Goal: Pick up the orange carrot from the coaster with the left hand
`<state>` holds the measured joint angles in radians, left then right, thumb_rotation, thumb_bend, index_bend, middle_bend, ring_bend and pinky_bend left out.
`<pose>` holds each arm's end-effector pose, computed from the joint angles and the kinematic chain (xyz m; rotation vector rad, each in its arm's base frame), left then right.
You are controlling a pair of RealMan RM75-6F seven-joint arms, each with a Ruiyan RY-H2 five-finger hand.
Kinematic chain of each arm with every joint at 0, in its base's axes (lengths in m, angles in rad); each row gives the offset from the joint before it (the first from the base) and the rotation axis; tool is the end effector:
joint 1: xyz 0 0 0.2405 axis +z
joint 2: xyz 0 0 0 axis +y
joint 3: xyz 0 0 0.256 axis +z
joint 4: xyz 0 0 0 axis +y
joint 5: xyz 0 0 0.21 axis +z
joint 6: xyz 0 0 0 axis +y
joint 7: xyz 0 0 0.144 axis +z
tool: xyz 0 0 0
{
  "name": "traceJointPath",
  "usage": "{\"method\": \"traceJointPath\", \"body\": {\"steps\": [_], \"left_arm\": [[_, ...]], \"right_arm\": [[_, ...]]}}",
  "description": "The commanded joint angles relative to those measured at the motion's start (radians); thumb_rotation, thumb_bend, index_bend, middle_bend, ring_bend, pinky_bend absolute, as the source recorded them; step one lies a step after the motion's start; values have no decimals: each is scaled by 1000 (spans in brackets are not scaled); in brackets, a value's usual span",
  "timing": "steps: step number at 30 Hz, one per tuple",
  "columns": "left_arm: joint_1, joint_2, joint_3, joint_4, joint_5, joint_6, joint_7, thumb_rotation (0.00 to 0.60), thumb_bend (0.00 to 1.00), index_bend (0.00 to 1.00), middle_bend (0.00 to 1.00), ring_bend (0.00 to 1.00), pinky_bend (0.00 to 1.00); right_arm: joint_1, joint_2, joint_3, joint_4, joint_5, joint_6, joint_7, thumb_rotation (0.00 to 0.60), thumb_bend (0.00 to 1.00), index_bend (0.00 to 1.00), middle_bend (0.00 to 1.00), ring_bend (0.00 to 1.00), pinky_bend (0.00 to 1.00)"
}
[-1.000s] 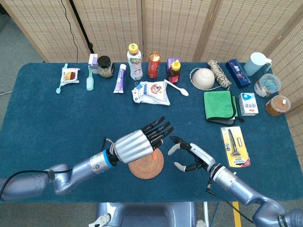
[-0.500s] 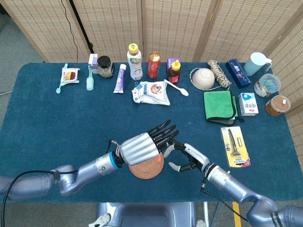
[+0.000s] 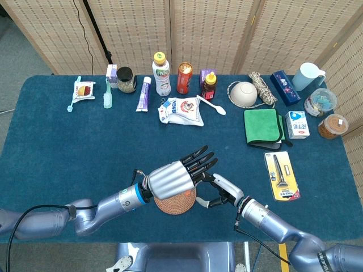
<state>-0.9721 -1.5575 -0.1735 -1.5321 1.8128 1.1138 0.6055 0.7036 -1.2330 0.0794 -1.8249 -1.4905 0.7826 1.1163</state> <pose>0.0066 0.2937 -0.0051 -2.1010 0.3248 -1.3396 -0.1271 -0.2718 0.0235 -1.5271 2.3987 -1.3160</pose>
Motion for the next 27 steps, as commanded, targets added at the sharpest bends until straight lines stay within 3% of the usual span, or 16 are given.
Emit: {"method": "traceJointPath", "body": {"steps": [1, 27], "left_arm": [[-1, -3, 1, -3, -3, -2, -1, 600, 579, 667, 135, 26, 0], [-14, -25, 5, 6, -11, -11, 23, 600, 580, 667, 135, 21, 0]], "right_arm": [[1, -3, 2, 4, 8, -1, -2, 600, 436, 420, 55, 0, 0], [5, -8, 7, 23, 14, -11, 22, 600, 437, 417, 55, 0, 0]]}}
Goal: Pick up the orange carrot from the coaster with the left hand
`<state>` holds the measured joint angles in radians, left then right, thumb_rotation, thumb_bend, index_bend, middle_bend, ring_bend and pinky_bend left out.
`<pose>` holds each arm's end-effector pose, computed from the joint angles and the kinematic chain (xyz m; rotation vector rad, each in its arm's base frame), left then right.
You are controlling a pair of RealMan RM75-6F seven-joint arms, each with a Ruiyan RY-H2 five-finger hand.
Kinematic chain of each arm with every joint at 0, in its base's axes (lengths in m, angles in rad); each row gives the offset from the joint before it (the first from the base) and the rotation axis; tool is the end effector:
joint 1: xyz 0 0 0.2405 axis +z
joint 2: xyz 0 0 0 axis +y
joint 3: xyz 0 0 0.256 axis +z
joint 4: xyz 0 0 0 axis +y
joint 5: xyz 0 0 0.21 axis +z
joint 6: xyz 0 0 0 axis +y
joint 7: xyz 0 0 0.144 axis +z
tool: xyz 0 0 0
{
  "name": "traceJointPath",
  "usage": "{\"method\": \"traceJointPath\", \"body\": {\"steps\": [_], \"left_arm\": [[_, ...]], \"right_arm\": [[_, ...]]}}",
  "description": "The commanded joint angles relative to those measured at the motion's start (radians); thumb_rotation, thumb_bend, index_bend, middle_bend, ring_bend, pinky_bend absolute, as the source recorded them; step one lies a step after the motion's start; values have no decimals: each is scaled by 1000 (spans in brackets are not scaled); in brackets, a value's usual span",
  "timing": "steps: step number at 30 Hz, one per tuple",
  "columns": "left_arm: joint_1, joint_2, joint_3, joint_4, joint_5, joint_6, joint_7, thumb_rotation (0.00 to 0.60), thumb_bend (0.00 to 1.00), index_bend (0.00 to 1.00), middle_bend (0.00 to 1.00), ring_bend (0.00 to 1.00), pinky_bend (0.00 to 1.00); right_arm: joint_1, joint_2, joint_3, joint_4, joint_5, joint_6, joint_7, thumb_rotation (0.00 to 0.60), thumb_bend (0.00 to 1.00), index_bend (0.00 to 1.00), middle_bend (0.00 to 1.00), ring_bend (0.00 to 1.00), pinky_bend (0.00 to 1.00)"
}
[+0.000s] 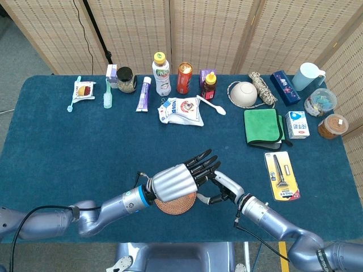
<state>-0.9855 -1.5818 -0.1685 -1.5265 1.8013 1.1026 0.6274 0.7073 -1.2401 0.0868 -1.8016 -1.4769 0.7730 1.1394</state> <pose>0.0110 0.2905 -0.0132 -2.1130 0.3340 -1.3347 -0.1304 -0.2777 0.0223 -1.4983 2.4238 -1.3210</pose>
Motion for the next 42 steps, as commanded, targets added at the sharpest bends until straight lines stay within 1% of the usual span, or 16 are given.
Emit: {"method": "traceJointPath", "body": {"steps": [1, 11, 42], "left_arm": [[-1, -2, 0, 2, 1, 2, 3, 600, 580, 667, 135, 21, 0], [0, -6, 3, 9, -4, 3, 9, 600, 579, 667, 134, 21, 0], [-3, -11, 15, 20, 0, 5, 9, 600, 579, 667, 134, 17, 0]], "right_arm": [[2, -2, -1, 0, 0, -4, -1, 600, 437, 416, 55, 0, 0], [7, -8, -3, -2, 5, -11, -11, 600, 436, 420, 55, 0, 0], [10, -19, 5, -1, 33, -32, -37, 600, 436, 508, 108, 0, 0]]}}
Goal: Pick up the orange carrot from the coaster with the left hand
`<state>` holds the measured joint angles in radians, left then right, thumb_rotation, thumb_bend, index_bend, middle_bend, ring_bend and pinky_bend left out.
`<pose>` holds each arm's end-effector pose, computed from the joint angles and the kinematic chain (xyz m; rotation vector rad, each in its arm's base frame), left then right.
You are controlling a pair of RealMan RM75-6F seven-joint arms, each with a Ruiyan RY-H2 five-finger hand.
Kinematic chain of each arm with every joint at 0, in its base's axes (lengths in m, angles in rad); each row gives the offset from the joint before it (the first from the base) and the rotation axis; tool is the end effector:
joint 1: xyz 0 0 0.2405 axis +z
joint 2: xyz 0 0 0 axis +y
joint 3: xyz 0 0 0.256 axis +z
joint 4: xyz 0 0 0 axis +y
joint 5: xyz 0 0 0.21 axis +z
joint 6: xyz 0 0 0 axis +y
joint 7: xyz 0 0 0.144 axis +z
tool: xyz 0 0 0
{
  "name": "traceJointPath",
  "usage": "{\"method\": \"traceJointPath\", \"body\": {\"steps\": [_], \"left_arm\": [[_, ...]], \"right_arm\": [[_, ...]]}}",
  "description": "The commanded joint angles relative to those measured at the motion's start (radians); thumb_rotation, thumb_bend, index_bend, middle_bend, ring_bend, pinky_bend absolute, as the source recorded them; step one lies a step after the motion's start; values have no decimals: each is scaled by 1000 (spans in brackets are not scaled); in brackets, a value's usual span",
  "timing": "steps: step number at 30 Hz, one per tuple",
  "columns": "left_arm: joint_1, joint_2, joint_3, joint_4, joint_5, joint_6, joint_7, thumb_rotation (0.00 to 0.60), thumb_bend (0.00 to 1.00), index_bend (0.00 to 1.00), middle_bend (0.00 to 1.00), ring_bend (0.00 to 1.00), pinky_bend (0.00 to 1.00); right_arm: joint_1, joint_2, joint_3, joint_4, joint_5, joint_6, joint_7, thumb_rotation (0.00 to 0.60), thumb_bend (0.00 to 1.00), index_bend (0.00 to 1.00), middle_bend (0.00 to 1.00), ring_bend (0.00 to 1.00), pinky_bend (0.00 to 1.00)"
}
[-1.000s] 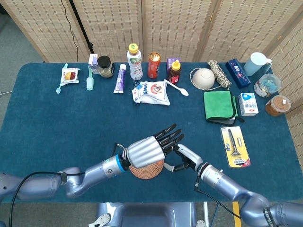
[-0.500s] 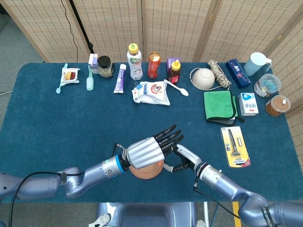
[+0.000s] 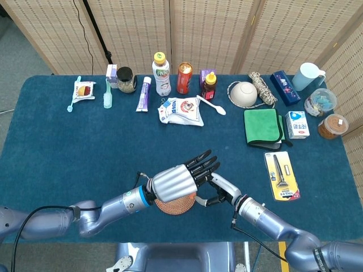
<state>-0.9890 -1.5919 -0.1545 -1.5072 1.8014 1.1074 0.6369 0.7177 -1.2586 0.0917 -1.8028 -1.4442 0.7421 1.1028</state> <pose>0.0078 0.2908 -0.0177 -2.1167 0.3508 -1.3168 -0.1276 -0.2767 0.0146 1.5107 -2.4327 1.2811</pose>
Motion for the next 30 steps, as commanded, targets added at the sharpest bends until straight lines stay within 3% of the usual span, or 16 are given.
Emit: {"method": "traceJointPath", "body": {"steps": [1, 30], "left_arm": [[0, -1, 1, 1, 0, 0, -1, 600, 579, 667, 134, 16, 0], [-5, -6, 3, 13, -2, -4, 1, 600, 580, 667, 134, 14, 0]], "right_arm": [[0, 0, 1, 1, 1, -2, -1, 600, 436, 512, 111, 0, 0], [-4, -5, 2, 12, 0, -16, 4, 600, 440, 639, 222, 0, 0]]}}
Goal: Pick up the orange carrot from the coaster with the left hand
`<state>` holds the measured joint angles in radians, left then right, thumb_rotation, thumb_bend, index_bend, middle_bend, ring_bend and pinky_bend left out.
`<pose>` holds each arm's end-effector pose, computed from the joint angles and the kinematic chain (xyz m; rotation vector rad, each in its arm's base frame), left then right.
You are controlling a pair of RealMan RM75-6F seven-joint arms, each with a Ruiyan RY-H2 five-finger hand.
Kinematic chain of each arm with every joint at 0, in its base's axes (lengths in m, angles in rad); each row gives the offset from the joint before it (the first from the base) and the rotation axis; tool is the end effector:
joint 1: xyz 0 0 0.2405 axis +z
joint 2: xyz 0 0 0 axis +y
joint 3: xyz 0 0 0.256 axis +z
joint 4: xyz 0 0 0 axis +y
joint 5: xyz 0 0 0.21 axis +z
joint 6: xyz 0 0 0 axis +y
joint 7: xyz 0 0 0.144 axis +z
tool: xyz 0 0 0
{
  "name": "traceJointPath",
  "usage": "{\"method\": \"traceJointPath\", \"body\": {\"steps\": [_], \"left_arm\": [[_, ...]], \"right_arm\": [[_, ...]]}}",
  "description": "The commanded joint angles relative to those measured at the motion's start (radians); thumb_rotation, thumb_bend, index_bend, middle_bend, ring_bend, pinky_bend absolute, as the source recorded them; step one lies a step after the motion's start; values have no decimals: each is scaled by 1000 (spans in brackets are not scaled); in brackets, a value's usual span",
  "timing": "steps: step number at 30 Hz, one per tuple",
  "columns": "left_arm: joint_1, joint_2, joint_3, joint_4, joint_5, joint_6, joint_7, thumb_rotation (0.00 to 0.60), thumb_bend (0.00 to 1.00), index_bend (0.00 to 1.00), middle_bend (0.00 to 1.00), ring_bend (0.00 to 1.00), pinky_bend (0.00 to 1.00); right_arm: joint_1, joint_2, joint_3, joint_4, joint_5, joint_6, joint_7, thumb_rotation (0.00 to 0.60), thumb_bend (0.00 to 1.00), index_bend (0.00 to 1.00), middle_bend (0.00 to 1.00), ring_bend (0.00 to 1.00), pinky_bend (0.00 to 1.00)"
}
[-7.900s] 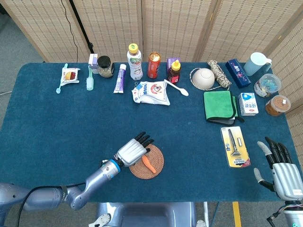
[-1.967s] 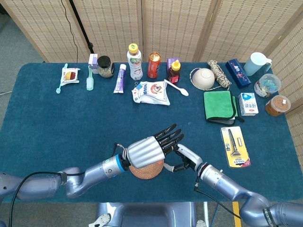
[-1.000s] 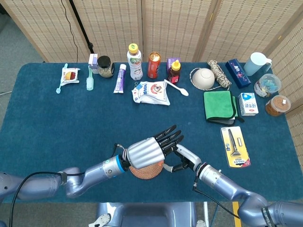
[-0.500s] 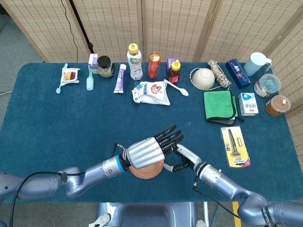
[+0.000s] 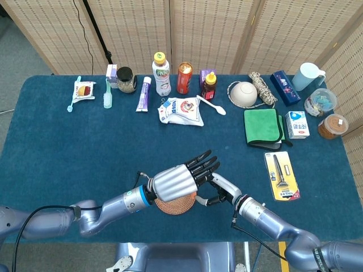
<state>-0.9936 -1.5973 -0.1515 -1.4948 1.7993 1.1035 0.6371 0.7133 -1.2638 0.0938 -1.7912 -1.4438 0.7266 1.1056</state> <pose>0.0072 0.2923 -0.0202 -2.1216 0.3569 -1.3060 -0.1311 -0.2771 0.0123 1.5037 -2.4380 1.2607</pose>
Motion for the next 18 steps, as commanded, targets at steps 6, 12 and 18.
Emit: {"method": "traceJointPath", "body": {"steps": [6, 12, 18], "left_arm": [[-1, 0, 0, 3, -2, -1, 1, 600, 580, 667, 134, 13, 0], [-1, 5, -4, -4, -4, 2, 3, 600, 579, 674, 134, 13, 0], [2, 12, -8, -10, -8, 5, 4, 600, 579, 681, 134, 14, 0]], "right_arm": [[-1, 2, -5, 3, -13, 0, 8, 600, 464, 658, 236, 0, 0], [-1, 9, -10, 2, -28, 3, 16, 600, 482, 676, 252, 0, 0], [-1, 12, -18, 4, -37, 5, 20, 600, 492, 697, 270, 0, 0]]}}
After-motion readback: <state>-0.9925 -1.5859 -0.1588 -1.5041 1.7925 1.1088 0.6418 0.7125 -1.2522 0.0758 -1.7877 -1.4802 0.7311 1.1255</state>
